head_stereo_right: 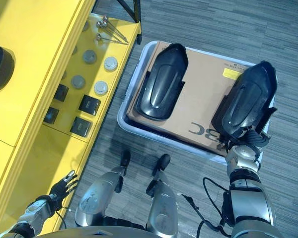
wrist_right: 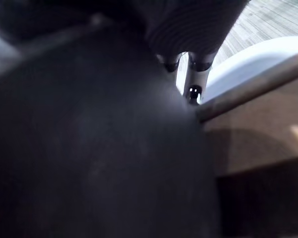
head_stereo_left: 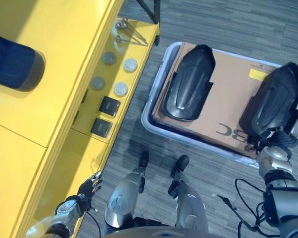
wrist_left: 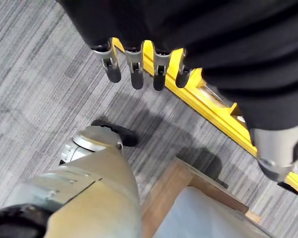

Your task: Move parts from the plastic box to the shelf.

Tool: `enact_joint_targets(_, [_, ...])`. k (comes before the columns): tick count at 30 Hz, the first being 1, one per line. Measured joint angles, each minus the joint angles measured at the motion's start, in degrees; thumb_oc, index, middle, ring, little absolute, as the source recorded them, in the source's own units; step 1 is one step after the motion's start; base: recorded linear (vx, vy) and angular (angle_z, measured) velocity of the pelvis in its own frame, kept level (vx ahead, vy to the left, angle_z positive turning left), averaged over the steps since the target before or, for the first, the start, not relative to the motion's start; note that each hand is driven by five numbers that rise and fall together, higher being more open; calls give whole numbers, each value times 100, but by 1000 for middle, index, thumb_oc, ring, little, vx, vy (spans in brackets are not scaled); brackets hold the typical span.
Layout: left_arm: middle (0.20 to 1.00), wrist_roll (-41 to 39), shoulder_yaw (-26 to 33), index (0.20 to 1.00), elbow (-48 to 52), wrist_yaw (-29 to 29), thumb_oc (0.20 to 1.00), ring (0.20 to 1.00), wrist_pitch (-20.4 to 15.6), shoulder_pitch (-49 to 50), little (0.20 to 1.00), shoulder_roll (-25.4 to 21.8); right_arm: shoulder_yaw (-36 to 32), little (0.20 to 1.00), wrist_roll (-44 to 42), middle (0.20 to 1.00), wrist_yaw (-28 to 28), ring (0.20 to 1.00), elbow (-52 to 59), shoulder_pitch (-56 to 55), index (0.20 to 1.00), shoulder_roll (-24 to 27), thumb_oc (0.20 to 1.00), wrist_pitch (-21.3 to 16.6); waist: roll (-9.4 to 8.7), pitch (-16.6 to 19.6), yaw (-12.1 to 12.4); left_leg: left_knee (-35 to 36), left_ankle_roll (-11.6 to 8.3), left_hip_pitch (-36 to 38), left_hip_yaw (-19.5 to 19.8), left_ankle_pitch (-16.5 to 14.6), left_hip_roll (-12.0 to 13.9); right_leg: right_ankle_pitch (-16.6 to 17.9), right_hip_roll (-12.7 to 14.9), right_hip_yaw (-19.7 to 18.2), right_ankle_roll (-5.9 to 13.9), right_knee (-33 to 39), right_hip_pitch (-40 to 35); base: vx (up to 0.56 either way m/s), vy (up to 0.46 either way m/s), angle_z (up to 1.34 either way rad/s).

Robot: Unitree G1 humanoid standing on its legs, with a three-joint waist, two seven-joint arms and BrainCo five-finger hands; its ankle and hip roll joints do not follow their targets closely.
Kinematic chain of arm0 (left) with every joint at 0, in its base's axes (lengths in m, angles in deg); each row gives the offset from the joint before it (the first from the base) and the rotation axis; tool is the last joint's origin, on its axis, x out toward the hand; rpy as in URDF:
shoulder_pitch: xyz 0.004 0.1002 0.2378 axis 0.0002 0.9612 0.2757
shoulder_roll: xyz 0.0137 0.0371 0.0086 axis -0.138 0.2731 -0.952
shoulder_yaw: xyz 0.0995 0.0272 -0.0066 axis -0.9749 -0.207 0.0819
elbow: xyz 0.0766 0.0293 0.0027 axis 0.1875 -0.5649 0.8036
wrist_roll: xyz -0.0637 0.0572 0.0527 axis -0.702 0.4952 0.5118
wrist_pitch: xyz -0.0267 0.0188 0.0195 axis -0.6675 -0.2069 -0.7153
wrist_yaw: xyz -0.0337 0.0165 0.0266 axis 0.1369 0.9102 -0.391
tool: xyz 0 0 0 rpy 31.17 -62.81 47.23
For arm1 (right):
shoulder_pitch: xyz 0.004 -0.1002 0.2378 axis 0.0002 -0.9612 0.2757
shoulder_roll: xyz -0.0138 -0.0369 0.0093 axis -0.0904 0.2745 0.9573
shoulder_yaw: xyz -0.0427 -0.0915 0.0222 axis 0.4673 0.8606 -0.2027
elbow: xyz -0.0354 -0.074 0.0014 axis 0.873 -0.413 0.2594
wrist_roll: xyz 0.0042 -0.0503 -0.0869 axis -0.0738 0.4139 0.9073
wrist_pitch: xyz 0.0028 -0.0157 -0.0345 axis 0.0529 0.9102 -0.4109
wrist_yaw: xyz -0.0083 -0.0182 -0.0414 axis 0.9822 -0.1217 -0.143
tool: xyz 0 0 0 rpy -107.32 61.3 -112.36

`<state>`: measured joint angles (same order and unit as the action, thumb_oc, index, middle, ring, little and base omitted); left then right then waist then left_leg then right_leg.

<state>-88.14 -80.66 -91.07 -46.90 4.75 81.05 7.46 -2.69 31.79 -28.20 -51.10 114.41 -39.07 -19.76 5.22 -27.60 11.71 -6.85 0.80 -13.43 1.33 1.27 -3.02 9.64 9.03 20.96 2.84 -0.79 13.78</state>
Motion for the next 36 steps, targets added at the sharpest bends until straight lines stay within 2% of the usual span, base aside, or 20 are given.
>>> enact_joint_targets(8, [1000, -135, 3, 1000, 14, 16, 1000, 1000, -88, 1, 1000, 0, 12, 200, -13, 200, -18, 200, 15, -20, 200, -45, 200, -24, 0, 1, 3, 19, -6, 185, -5, -8, 1, 3, -9, 1, -9, 44, -191, 21, -4, 0])
enact_joint_targets(11, [1000, -327, 29, 1000, 509, 53, 1000, 1000, -104, 74, 1000, -6, -150, 200, -88, 200, -222, 200, 1226, -487, 200, -227, 200, -240, -21, 25, -56, 98, -5, 521, -15, -55, 12, -2, -45, -10, 5, 141, -517, 86, 17, -3])
enact_joint_targets(13, [1000, -435, 79, 1000, 950, 53, 1000, 1000, -27, 141, 1000, -14, -249, 200, 12, 200, -349, 200, 1952, -719, 200, -359, 200, -238, -42, 52, -113, 120, -26, 597, -14, -70, 11, -2, -54, -15, 21, 177, -600, 105, 10, -2])
enact_joint_targets(14, [1000, -573, 133, 1000, 1523, 58, 1000, 1000, 57, 187, 1000, -30, -306, 200, 281, 200, -442, 200, 2675, -1031, 200, -478, 200, -275, -60, 81, -144, 132, 5, 793, -39, -91, 17, -11, -75, -38, 32, 204, -792, 114, 13, -10])
enact_joint_targets(17, [1000, -766, 363, 1000, 2060, 21, 1000, 1000, 174, 248, 1000, -56, -376, 200, 540, 200, -445, 200, 3169, -1323, 200, -578, 200, -332, -199, 396, -145, 185, 11, 910, -168, -148, 34, -21, -101, -161, 47, 238, -831, 110, 21, -20])
enact_joint_targets(19, [1000, -896, 665, 1000, 2735, -67, 1000, 1000, 359, 347, 1000, -90, -387, 200, 646, 200, -432, 200, 3764, -1671, 200, -625, 200, -322, -326, 717, -259, 240, 18, 1138, -218, -209, 63, -6, -126, -192, 28, 296, -1046, 101, -1, -16])
enact_joint_targets(21, [1000, -994, 730, 1000, 3172, -135, 1000, 1000, 461, 216, 1000, -107, -366, 200, 810, 200, -398, 200, 3911, -1799, 200, -692, 200, -340, -437, 1119, -290, 366, 18, 1320, -284, -250, 92, -43, -149, -267, 56, 339, -1179, 101, -14, -19])
enact_joint_targets(24, [1000, -992, 688, 1000, 3605, -306, 1000, 1000, 709, 24, 1000, -117, -286, 200, 817, 200, -270, 200, 4003, -1840, 200, -743, 200, -327, -526, 1452, -339, 420, 16, 1462, -326, -255, 108, -27, -183, -323, 38, 369, -1298, 74, -10, -12])
enact_joint_targets(29, [1000, -998, 333, 1000, 3599, -960, 1000, 1000, 1442, -858, 1000, -132, 401, 200, 1029, 200, 200, 200, 4065, -1714, 200, -979, 200, -181, -613, 1726, -669, 598, -3, 1806, -500, -243, 162, -99, -251, -491, 107, 439, -1458, 52, -2, -18])
enact_joint_targets(36, [1000, -1003, -546, 1000, 3378, -1637, 1000, 1000, 1677, -2201, 1000, 320, 1469, 200, 1198, 200, 708, 200, 4015, -1518, 200, -1223, 200, 238, -549, 1856, -1081, 716, -38, 1940, -720, -179, 212, -15, -336, -696, 84, 535, -1465, 10, 3, -17])
